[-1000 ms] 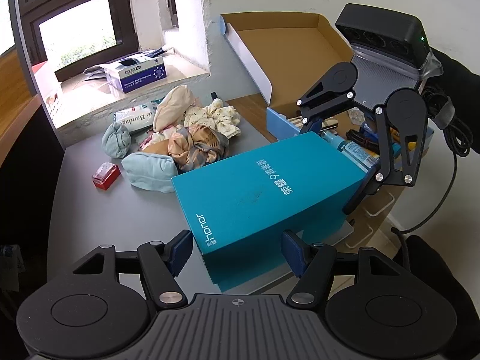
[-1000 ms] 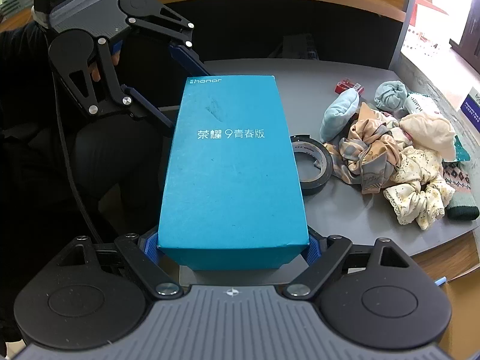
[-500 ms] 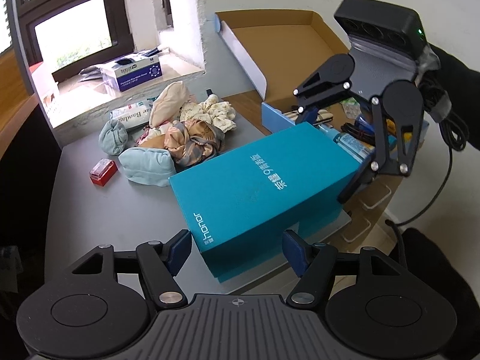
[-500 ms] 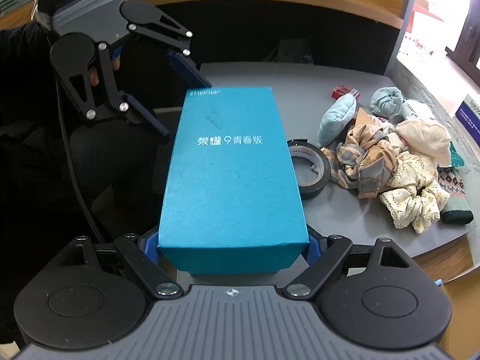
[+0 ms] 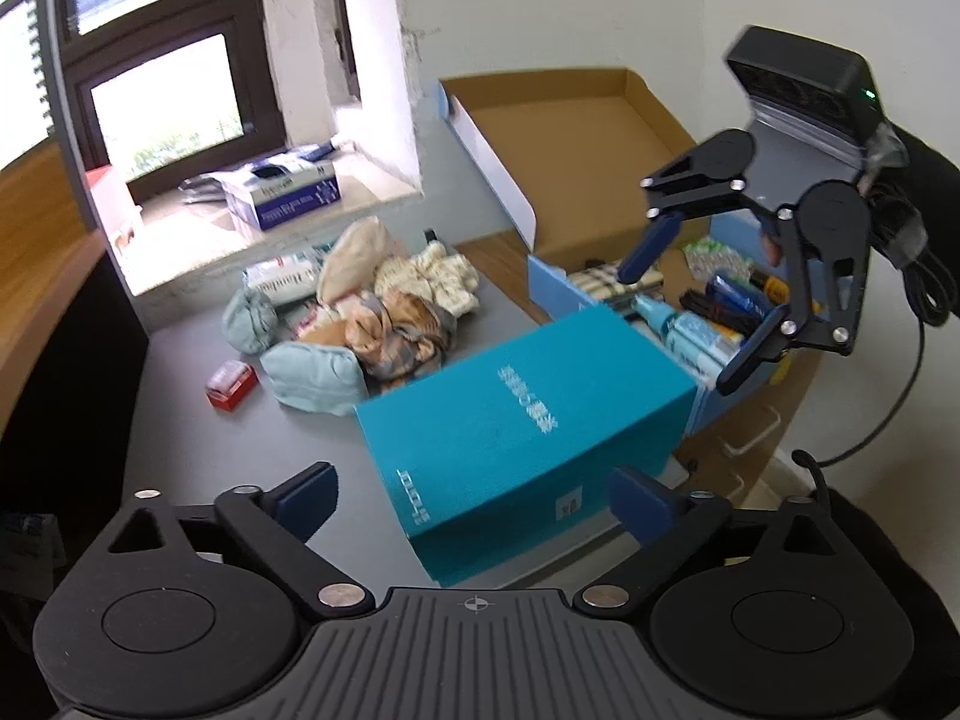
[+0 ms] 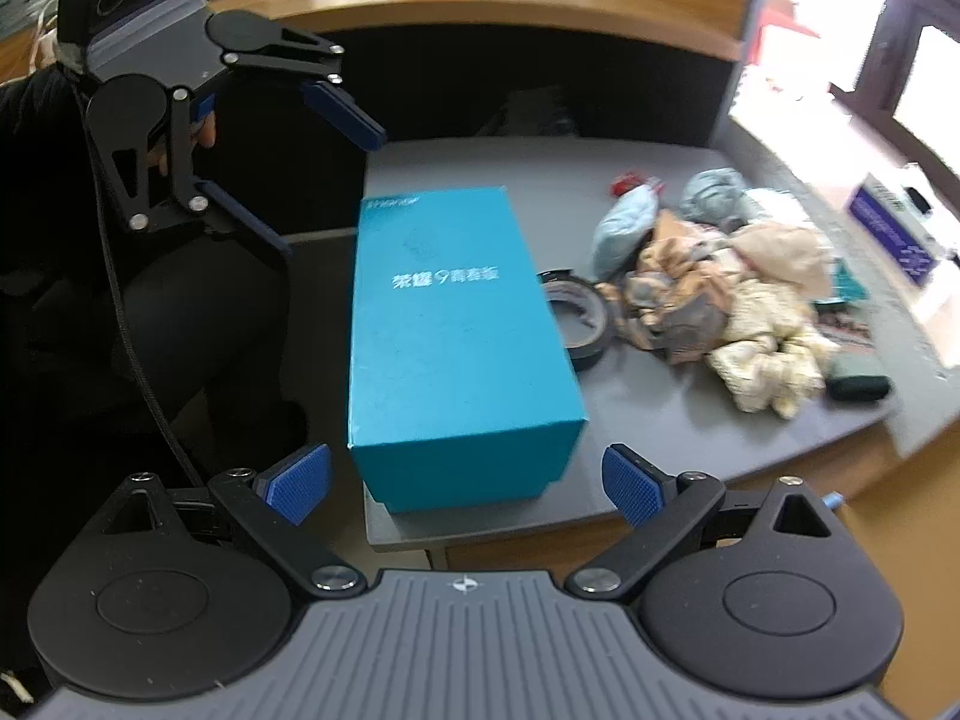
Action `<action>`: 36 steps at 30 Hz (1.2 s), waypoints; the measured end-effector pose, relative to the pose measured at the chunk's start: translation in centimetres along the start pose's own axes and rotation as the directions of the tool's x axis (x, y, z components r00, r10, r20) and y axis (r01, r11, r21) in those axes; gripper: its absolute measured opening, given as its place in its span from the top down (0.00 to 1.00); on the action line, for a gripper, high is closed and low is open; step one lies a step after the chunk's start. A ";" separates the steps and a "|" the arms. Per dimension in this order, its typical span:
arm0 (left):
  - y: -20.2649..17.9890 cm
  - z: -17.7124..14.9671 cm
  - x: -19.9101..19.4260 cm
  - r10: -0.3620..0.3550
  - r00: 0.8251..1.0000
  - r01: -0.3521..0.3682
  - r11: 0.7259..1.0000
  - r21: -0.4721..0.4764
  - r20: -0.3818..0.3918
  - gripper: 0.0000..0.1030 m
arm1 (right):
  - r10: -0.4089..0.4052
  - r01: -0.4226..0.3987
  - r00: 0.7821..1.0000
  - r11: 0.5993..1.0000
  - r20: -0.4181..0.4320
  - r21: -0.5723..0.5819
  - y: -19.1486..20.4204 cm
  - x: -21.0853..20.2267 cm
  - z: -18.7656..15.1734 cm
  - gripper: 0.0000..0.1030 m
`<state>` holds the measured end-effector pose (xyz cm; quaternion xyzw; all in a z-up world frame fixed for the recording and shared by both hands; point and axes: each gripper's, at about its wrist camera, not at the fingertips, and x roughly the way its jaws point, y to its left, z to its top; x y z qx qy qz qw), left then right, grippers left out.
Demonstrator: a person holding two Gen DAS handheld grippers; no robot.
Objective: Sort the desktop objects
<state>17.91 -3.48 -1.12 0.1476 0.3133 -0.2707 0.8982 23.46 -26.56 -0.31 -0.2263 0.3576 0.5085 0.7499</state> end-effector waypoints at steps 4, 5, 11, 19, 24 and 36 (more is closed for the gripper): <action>-0.2 0.3 -0.9 0.029 0.999 -0.028 1.000 -0.014 0.042 0.00 | -0.109 0.096 0.982 0.991 0.156 0.090 1.4 -2.5 -0.8 0.01; -0.2 0.3 -1.1 0.037 0.998 -0.036 0.999 -0.018 0.052 0.00 | -0.138 0.117 0.972 0.986 0.192 0.114 1.8 -3.2 -1.1 0.00; -0.6 0.0 -1.3 0.057 0.995 -0.051 0.996 -0.071 0.087 0.00 | -0.326 0.227 0.871 0.930 0.367 0.289 4.4 -5.8 -2.6 0.00; -1.6 -1.4 -1.9 0.120 0.975 -0.082 0.976 -0.200 0.187 0.00 | -0.670 0.344 0.644 0.685 0.370 0.642 9.1 -5.8 -5.9 0.00; -2.5 -1.8 -2.3 0.187 0.957 -0.137 0.965 -0.226 0.222 0.00 | -0.784 0.384 0.582 0.500 0.217 0.776 11.2 -5.3 -6.3 0.00; -4.3 -3.5 -4.3 0.292 0.924 -0.206 0.925 -0.320 0.248 0.00 | -0.888 0.516 0.460 0.261 -0.007 0.816 18.0 -2.5 -3.9 0.00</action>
